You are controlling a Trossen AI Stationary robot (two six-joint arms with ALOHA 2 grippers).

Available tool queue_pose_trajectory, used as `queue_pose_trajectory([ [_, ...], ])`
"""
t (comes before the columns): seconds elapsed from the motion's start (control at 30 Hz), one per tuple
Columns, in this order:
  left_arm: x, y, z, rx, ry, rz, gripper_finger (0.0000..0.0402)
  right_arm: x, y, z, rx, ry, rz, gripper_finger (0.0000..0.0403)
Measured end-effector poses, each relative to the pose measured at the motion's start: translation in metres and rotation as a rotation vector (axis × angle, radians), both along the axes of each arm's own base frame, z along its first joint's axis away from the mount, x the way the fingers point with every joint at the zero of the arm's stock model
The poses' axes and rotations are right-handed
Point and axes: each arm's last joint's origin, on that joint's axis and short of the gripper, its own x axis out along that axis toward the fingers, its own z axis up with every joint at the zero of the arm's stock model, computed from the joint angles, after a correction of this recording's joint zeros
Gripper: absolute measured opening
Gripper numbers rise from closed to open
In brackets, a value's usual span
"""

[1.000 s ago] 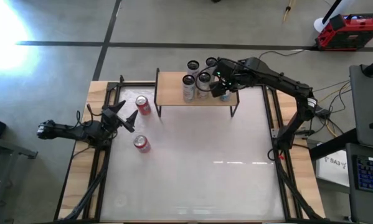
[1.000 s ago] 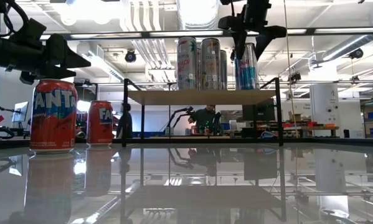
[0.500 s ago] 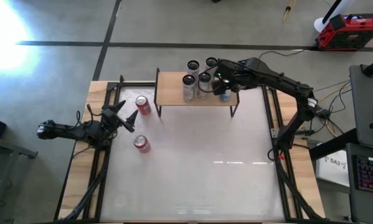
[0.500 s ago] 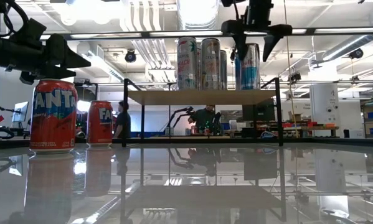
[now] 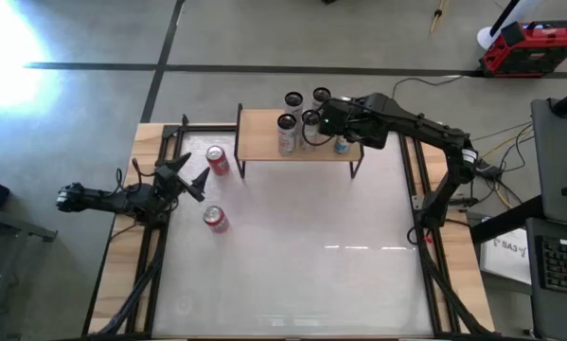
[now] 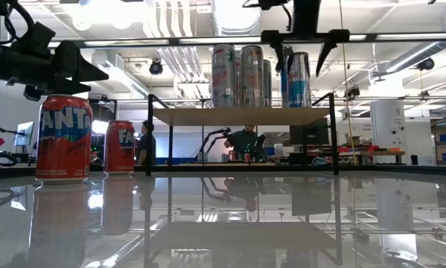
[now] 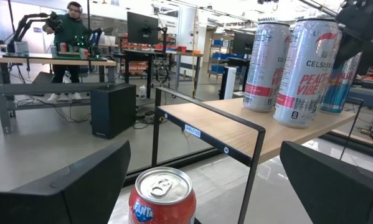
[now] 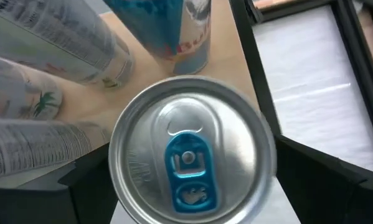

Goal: Place canned beverage on shelf
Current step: Adjust the blue soda can

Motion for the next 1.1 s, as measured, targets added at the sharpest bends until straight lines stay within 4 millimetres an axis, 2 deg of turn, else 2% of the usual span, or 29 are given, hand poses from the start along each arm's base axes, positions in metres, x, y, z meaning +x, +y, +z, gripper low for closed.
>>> queue_pose_trajectory([
  [0.17, 0.0, 0.0, 0.0, 0.0, 0.0, 0.0, 0.0398, 0.0048, 0.001, -0.0069, -0.01, 0.027, -0.045, 0.0363],
  [0.27, 0.0, 0.0, 0.0, 0.0, 0.0, 0.0, 0.0398, 0.0042, 0.0005, -0.0084, -0.022, 0.048, -0.066, 0.0347],
  [0.6, 0.0, 0.0, 0.0, 0.0, 0.0, 0.0, 0.0398, 0.0042, 0.0015, -0.0085, -0.024, 0.041, -0.088, 0.0234],
  [0.67, 0.0, 0.0, 0.0, 0.0, 0.0, 0.0, 0.0398, 0.0049, 0.0026, -0.0084, -0.026, 0.052, -0.059, 0.0222],
  [0.83, 0.0, 0.0, 0.0, 0.0, 0.0, -0.001, 0.0398, 0.0083, 0.0025, -0.0078, -0.04, 0.078, 0.061, 0.0224],
  [0.9, 0.0, 0.0, 0.0, 0.0, 0.0, -0.001, 0.0398, 0.0096, 0.0021, -0.0077, -0.047, 0.087, 0.103, 0.0236],
  [1.1, 0.0, 0.0, 0.0, 0.0, 0.0, 0.0, 0.0398, 0.0098, 0.0003, -0.0071, -0.054, 0.108, 0.159, 0.0248],
])
